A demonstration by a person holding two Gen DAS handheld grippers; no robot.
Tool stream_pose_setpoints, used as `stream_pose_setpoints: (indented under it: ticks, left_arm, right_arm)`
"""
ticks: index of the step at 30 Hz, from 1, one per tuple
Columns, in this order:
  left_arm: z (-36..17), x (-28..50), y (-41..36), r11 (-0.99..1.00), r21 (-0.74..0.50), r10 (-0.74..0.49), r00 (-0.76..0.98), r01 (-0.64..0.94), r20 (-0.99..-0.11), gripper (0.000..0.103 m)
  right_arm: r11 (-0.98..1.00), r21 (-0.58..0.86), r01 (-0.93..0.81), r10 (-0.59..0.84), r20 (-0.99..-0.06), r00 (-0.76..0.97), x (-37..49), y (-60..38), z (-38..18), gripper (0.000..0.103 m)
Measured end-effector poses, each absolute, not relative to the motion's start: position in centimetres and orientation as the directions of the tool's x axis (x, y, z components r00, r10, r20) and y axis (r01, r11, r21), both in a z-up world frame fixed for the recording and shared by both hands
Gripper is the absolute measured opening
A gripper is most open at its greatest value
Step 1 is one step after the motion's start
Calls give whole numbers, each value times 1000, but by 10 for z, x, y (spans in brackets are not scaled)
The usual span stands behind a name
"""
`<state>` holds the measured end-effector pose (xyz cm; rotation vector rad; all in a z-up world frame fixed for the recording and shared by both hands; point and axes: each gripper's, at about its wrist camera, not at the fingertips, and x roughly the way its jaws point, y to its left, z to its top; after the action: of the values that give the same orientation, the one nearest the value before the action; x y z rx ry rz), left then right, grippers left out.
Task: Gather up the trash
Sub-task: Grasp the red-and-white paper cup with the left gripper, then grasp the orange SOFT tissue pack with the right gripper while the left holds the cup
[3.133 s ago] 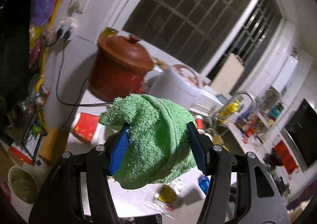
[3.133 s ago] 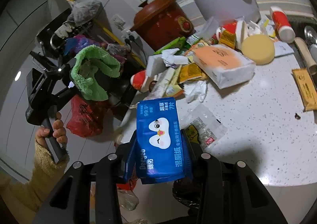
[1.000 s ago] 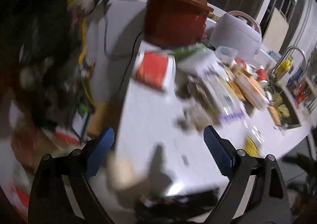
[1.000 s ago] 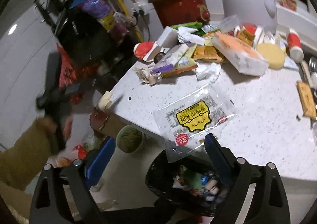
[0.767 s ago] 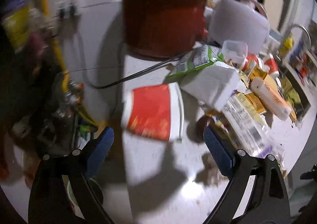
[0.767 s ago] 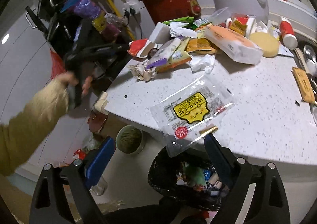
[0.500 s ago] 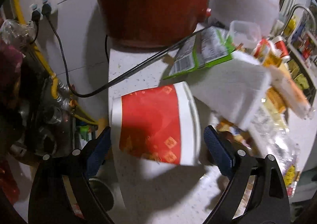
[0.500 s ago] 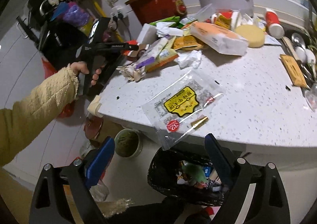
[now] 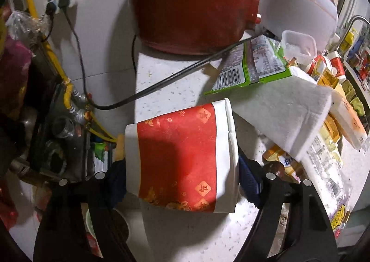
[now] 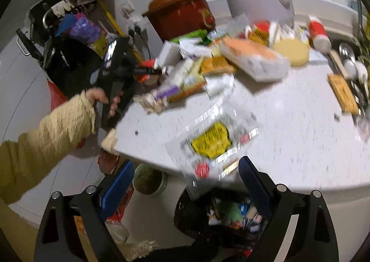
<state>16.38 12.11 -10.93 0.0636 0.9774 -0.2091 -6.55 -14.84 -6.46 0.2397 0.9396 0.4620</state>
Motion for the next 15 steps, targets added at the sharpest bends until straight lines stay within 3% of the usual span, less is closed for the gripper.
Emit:
stream_pose_setpoints:
  ticks: [7, 15]
  left_arm:
    - [-85, 127, 124, 985, -28, -124, 594, 169, -795, 77]
    - [-62, 66, 126, 986, -77, -155, 631, 149, -760, 77]
  right_arm:
    - [895, 271, -356, 439, -681, 586, -4, -155, -41, 90]
    - [908, 200, -369, 386, -745, 544, 89, -178, -64, 90]
